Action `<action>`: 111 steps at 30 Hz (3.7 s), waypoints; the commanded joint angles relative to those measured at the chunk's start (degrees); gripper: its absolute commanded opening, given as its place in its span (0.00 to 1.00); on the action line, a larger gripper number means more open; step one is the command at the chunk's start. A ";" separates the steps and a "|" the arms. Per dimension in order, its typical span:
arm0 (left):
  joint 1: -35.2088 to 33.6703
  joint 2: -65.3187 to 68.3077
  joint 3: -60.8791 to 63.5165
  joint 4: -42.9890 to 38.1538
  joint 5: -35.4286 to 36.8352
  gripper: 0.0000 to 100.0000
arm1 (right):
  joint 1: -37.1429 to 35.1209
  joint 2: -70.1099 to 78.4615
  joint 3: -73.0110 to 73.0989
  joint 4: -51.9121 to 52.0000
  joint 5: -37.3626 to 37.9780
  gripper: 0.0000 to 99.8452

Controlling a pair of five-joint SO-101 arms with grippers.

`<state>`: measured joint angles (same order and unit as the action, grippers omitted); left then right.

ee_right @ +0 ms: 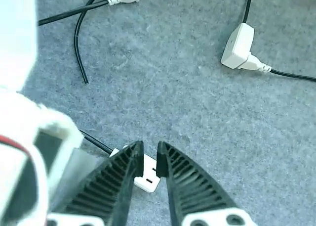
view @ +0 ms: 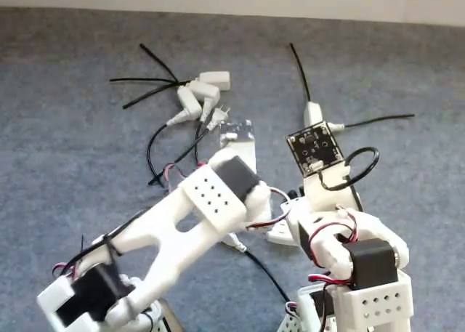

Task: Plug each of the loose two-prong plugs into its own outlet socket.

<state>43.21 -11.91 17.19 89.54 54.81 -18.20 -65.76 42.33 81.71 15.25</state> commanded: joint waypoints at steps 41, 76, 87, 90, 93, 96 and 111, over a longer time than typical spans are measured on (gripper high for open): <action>0.66 32.48 -5.23 -4.22 10.55 0.18 | 0.22 0.04 4.62 -5.49 -0.26 0.05; -19.74 31.87 -20.26 11.96 -47.65 0.01 | 0.22 0.04 4.44 -5.58 -0.26 0.05; -41.63 32.48 -7.87 7.47 -103.91 0.01 | 0.22 0.04 4.44 -5.67 -0.44 0.05; -44.44 32.48 -7.60 3.69 -110.51 0.01 | 0.22 0.04 4.35 -5.67 -0.53 0.05; -45.05 31.96 -7.78 3.34 -112.70 0.01 | 0.22 0.04 4.35 -5.67 -0.53 0.05; -43.91 30.99 -10.33 2.73 -112.79 0.01 | 0.22 0.04 4.26 -5.67 -0.44 0.05; -31.08 18.15 -1.63 -24.62 -112.79 0.01 | 0.22 -0.04 4.53 -5.76 -0.35 0.05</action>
<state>8.04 11.12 9.27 76.97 -57.63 -18.55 -65.67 47.60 77.41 15.25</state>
